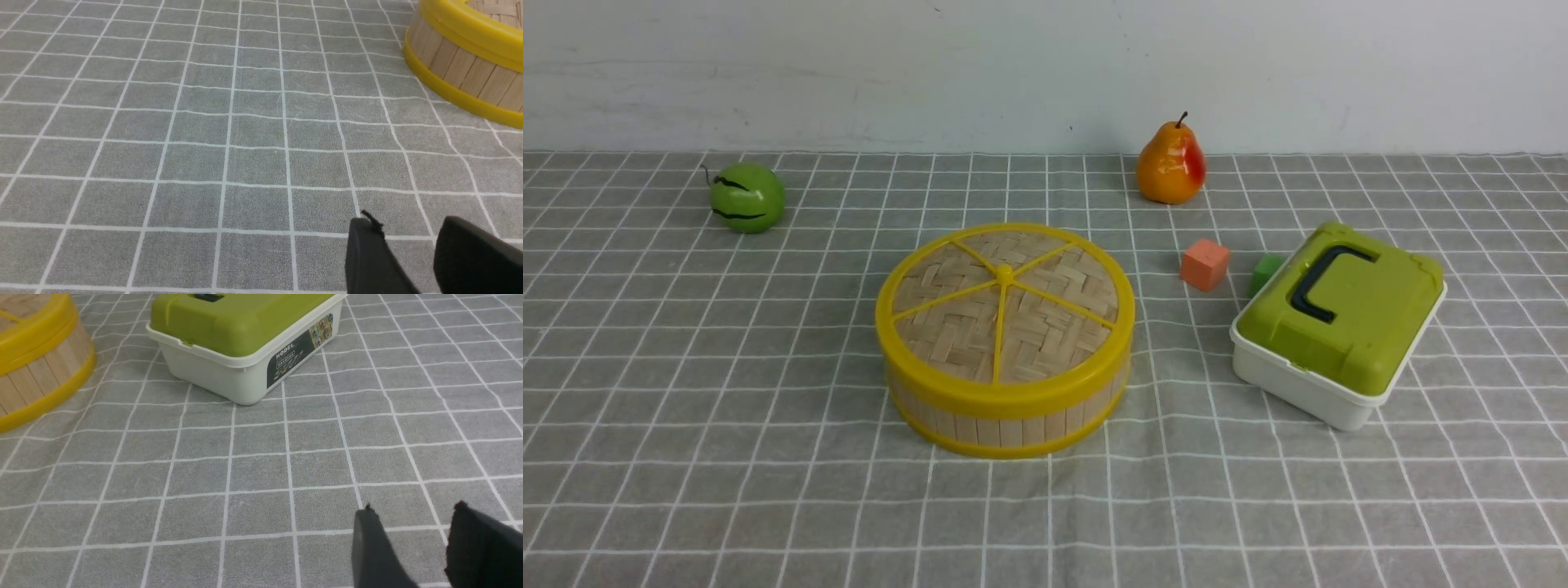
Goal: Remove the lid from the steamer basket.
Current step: Use the left arm to lift the lid of the steamer
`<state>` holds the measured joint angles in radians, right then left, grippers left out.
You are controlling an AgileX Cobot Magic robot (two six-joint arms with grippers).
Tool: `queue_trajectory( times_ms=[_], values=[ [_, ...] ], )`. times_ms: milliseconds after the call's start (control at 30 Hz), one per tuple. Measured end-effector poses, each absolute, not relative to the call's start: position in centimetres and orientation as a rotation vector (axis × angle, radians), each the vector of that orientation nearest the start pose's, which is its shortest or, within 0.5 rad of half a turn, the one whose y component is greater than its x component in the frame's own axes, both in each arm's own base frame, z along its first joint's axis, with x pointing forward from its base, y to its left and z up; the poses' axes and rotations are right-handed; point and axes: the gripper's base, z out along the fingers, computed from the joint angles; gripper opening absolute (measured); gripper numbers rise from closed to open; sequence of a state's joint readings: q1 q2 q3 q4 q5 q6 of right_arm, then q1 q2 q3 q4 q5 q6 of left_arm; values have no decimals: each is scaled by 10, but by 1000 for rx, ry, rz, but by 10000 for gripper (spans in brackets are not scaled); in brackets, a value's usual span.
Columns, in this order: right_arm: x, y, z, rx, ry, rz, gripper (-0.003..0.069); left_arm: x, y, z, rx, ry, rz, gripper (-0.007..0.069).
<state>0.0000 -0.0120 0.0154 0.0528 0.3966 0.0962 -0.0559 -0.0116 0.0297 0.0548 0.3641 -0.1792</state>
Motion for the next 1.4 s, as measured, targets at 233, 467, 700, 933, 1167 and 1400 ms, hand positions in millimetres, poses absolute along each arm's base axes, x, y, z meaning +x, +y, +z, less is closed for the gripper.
queue_trajectory(
  times_ms=[233, 467, 700, 933, 1167, 1400],
  values=[
    [52, 2, 173, 122, 1881, 118, 241, 57, -3, 200, -55, 1545, -142, 238],
    [52, 2, 173, 122, 1881, 118, 241, 51, -4, 230, -29, 1201, -171, 238],
    [52, 2, 173, 122, 1881, 118, 241, 43, 1, 245, -235, 1001, -446, 231],
    [52, 2, 173, 122, 1881, 118, 241, 41, 6, 285, -376, 1037, -529, 10],
    [52, 2, 173, 122, 1881, 118, 241, 63, -5, 349, -144, 1353, -303, -13],
    [52, 2, 173, 122, 1881, 118, 241, 115, -16, 398, 29, 1657, -220, -13]
  ],
)
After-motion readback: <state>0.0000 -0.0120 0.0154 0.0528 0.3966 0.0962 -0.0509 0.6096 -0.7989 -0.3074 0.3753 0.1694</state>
